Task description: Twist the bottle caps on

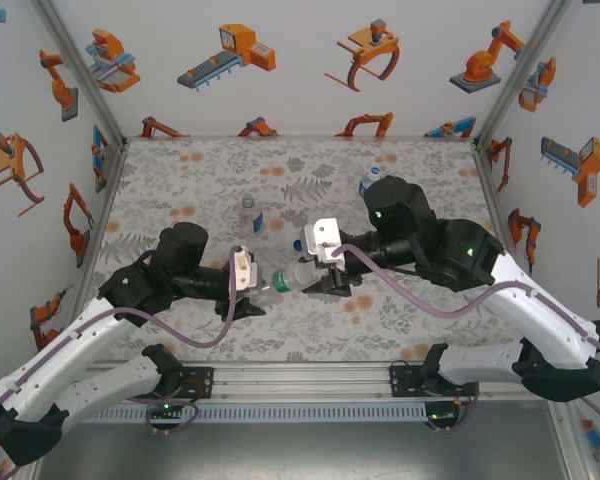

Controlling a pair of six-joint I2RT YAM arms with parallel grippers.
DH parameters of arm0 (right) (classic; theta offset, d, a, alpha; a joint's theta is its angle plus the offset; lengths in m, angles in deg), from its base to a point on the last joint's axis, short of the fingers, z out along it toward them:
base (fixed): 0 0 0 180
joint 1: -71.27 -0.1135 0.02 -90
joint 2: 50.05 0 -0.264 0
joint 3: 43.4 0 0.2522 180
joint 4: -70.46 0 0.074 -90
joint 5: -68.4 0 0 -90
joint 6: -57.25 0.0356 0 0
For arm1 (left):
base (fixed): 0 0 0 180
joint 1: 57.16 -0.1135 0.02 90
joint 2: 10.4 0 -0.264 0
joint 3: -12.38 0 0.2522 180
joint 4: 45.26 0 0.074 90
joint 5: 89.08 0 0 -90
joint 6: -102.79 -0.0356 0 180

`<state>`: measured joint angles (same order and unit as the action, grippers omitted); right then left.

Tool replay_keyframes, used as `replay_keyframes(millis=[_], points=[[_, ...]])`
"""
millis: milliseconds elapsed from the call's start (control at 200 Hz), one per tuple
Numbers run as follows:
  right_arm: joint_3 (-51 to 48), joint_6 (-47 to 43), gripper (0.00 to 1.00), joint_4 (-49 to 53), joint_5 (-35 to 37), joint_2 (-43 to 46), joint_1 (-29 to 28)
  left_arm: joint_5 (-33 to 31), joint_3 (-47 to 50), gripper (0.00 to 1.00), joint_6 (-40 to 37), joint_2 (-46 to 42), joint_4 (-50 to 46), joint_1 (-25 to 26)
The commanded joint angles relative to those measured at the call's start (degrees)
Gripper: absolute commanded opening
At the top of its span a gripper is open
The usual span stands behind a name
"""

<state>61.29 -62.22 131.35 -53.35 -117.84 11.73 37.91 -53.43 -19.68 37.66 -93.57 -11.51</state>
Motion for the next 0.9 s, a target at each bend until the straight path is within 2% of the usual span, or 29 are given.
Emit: replay_keyframes(millis=[0, 150, 260, 360, 506, 681, 786, 896], points=[[0.6, -0.6, 0.46, -0.4, -1.7, 0.3, 0.1, 1.6, -0.9, 0.0, -0.8, -0.8, -0.7, 0.1], [-0.1, 0.7, 0.39, -1.9, -1.9, 0.2, 0.1, 1.6, -0.9, 0.0, -0.8, -1.0, -0.6, 0.1], [-1.0, 3.8, 0.27, -3.7, -1.0, 0.3, 0.0, 1.4, -0.8, 0.0, -0.8, -1.0, -0.8, 0.1], [-2.7, 10.9, 0.16, -5.9, 1.3, 0.7, 0.1, 0.8, -0.8, 0.0, -0.4, -1.1, -0.8, 0.1], [-8.7, 28.8, 0.0, -13.8, 6.3, 3.2, 0.1, -0.9, -0.3, 0.0, 0.1, -1.1, -0.3, 0.1], [-19.3, 55.7, 0.0, -26.6, 16.7, 8.5, 0.1, -1.3, 0.1, 0.0, 0.4, -0.5, 0.8, 0.1], [-22.5, 68.1, 0.0, -28.6, 22.9, 10.3, 0.1, -1.8, 0.1, 0.0, 1.0, -0.1, 1.6, 0.1], [-23.0, 81.1, 0.0, -26.1, 28.5, 10.8, 0.1, -2.7, 0.1, 0.0, 1.4, 0.1, 2.2, 0.1]])
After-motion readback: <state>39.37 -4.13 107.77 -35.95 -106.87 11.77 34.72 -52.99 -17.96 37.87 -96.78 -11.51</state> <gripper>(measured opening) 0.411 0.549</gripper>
